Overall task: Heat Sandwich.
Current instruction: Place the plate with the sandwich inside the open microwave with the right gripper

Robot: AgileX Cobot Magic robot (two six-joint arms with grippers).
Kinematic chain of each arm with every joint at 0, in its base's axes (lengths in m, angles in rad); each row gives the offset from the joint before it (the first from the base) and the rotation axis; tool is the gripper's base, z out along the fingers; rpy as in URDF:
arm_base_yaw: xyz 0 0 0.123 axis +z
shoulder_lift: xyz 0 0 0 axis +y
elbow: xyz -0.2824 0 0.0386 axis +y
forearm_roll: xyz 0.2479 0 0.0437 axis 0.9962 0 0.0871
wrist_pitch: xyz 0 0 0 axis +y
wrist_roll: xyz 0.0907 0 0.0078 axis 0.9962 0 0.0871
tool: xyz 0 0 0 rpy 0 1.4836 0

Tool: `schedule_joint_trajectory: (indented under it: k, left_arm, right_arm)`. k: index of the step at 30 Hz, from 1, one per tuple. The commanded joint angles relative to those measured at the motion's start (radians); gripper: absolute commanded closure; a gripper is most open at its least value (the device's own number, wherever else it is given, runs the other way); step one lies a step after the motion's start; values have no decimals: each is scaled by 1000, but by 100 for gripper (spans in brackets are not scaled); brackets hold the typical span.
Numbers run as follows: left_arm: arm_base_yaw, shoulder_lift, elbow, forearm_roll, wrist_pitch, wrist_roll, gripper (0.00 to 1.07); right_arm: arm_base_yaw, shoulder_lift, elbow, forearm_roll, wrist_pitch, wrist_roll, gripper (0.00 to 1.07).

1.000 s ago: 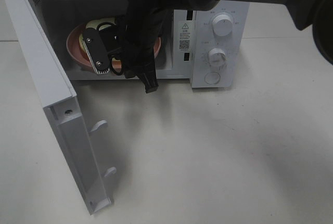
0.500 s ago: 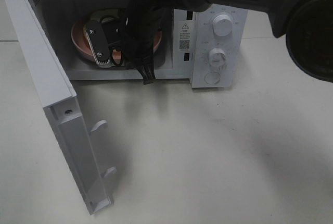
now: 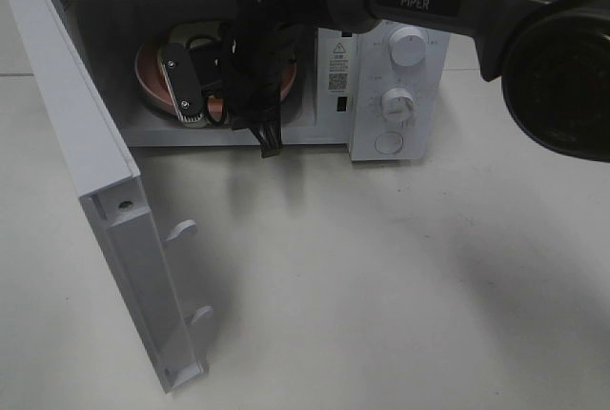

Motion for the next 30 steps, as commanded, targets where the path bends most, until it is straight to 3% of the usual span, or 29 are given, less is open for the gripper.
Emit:
schedule_joint_trajectory:
  k: [1,8,10,12,13,15,20,30]
  left_arm:
    - [2,-20,1,-1,-8,0,9]
    - [2,-20,1,-1,-8,0,9]
    - [2,-20,1,-1,-8,0,9]
    - [2,-20,1,-1,-8,0,9]
    - [2,-20,1,-1,-8,0,9]
    - [2,-20,1,-1,-8,0,9]
    - [2,-20,1,-1,-8,0,9]
    - [2,-20,1,-1,-8,0,9]
  right_arm:
    - [-1,-8,-13,-6,-31,34,106]
    - [-1,-8,-13,-6,-32,135,93]
    - [-1,-8,-13,-8,-32,154,84]
    - [-1,-8,-13,-13,-32,162,66]
    - [-1,-8,-13,-13,-32,162,66]
    - [-1,-8,-13,-13,-32,169,49]
    - [-1,-8,-13,-5,-31,231,29]
    - [-1,-24,-11,-3,-30,266,30]
